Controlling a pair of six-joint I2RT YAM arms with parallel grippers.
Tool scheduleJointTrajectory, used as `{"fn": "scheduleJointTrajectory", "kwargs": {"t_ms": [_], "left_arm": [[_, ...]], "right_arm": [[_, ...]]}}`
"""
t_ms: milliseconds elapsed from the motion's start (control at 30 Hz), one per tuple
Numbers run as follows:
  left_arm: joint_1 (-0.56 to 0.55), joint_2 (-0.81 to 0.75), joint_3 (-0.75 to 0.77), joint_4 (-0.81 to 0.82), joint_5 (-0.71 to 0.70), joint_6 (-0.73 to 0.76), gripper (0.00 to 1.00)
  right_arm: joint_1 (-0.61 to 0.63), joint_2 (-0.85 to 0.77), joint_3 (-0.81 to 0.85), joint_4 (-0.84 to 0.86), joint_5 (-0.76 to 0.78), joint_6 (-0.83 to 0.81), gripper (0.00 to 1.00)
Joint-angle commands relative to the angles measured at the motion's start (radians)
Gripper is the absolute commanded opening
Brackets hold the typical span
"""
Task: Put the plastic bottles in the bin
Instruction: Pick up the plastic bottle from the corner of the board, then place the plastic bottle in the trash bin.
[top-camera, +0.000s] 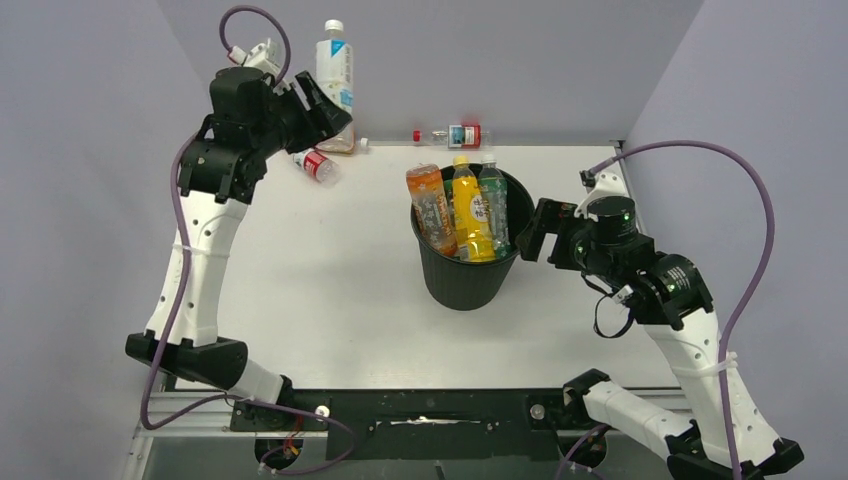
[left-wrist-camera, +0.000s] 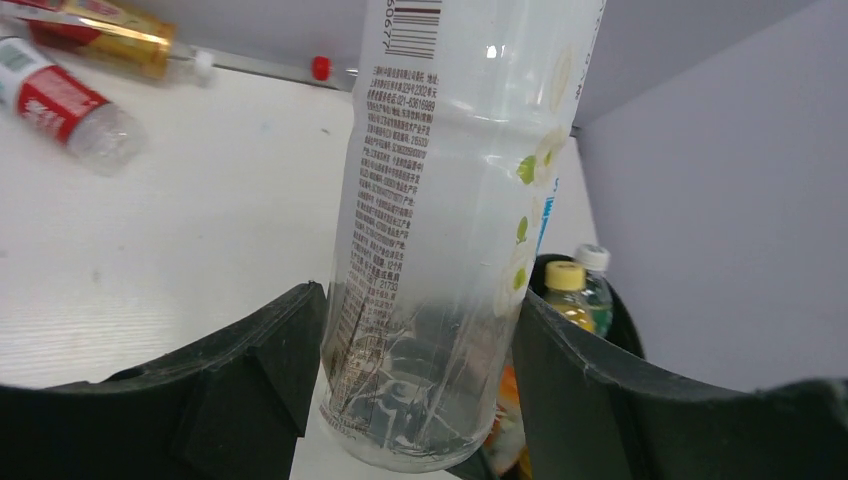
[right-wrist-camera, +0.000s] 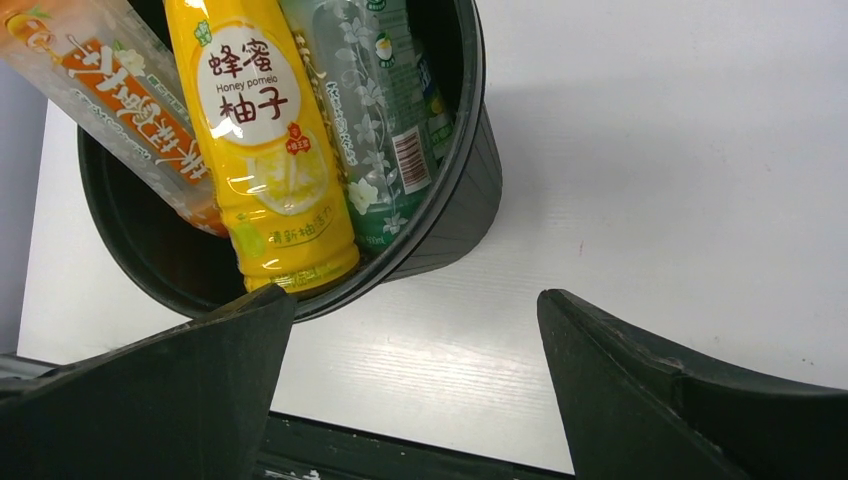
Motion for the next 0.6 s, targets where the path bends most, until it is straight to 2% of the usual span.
{"fn": "scheduleJointTrajectory", "kwargs": {"t_ms": [0, 100, 300, 400, 567], "left_arm": [[-0.113, -0.024, 0.045, 0.076, 0.113, -0.102, 0.43], [-0.229, -0.008, 0.071, 0.129, 0.114, -0.144, 0.43], [-0.469, 0.033, 0.087, 0.240, 0.014, -0.191, 0.43], [-0.594, 0.049, 0.055, 0.329, -0.064, -0.208, 0.43], [-0.717, 0.121, 0.053, 0.405, -0.151, -0.213, 0.43]], "right_arm": [[-0.003, 0.014, 0.062, 0.027, 0.026, 0.020, 0.98], [-0.003, 0.031, 0.096, -0.007, 0.078, 0.043, 0.98], [-0.005, 0.069, 0.189, -0.134, 0.258, 0.123, 0.98], [-0.013, 0.077, 0.230, -0.145, 0.287, 0.134, 0.98], [-0.023, 0.107, 0.288, -0.160, 0.303, 0.119, 0.98]]}}
